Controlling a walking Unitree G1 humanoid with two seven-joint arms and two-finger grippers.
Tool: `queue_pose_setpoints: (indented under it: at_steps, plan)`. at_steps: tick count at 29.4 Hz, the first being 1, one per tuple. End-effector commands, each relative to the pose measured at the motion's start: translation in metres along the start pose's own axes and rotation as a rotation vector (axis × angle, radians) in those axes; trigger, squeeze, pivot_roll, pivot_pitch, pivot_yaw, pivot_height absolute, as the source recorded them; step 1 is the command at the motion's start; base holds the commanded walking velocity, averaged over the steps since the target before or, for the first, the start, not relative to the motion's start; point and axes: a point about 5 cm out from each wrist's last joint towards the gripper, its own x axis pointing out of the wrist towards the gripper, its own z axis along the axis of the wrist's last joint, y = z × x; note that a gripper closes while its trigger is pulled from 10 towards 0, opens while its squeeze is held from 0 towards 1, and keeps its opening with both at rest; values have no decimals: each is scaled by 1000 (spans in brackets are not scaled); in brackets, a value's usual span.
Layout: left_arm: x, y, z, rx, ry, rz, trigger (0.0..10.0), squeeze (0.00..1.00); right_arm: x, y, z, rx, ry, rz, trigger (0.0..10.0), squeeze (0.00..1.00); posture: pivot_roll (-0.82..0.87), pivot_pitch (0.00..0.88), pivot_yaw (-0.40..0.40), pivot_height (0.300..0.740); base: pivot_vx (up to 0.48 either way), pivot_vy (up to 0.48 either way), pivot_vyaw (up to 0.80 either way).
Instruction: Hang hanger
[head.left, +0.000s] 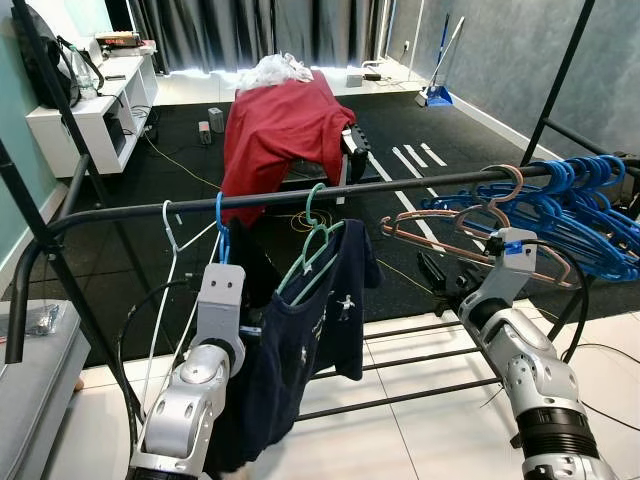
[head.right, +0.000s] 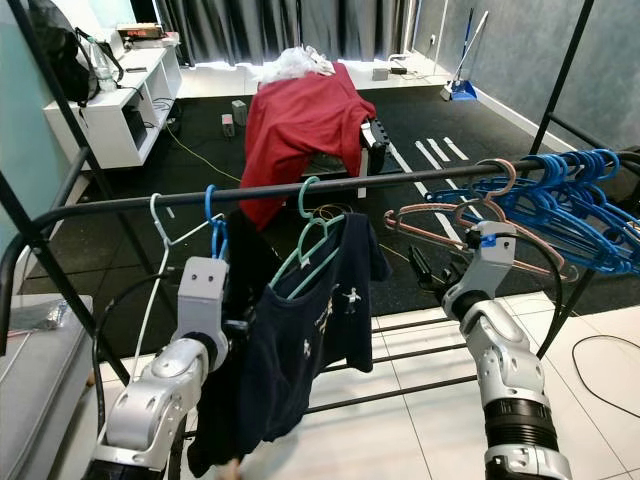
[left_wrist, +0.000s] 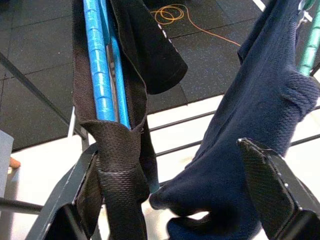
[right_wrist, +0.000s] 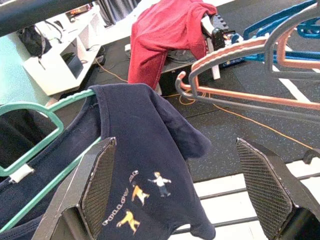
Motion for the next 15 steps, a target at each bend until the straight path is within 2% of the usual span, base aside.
queue_pose_setpoints:
  at_steps: [1, 4, 6, 7, 11, 12, 13, 14, 15]
  plan:
    - [-3, 1, 7, 19, -37, -33, 10000, 1000, 2, 0, -2, 1, 17, -4, 10000, 0, -111, 0, -22, 740, 0, 0, 0]
    - [-12, 9, 45, -24, -233, -102, 10000, 1000, 2, 0, -2, 5, 15, -5, 10000, 0, -110, 0, -24, 740, 0, 0, 0]
    - [-20, 37, 75, -64, -375, -36, 10000, 1000, 2, 0, -2, 7, 14, -3, 10000, 0, -104, 0, -26, 740, 0, 0, 0]
    - [-23, 45, 84, -75, -414, -18, 10000, 1000, 2, 0, -2, 8, 14, -3, 10000, 0, -104, 0, -26, 740, 0, 0, 0]
    - [-25, 50, 88, -82, -435, -8, 10000, 1000, 2, 0, -2, 9, 14, -2, 10000, 0, -104, 0, -26, 740, 0, 0, 0]
    - [-31, 62, 102, -107, -500, -2, 10000, 1000, 2, 0, -2, 10, 14, -1, 10000, 0, -100, 0, -26, 740, 0, 0, 0]
    - [-39, 66, 111, -105, -552, -63, 10000, 1000, 2, 0, -1, 12, 14, 1, 10000, 0, -103, 0, -27, 740, 0, 0, 0]
    - [-39, 66, 111, -105, -552, -63, 10000, 1000, 2, 0, -1, 12, 14, 1, 10000, 0, -103, 0, -27, 740, 0, 0, 0]
    - [-47, 63, 116, -112, -582, -156, 10000, 1000, 2, 0, -1, 13, 14, 3, 10000, 0, -103, 1, -27, 740, 0, 0, 0]
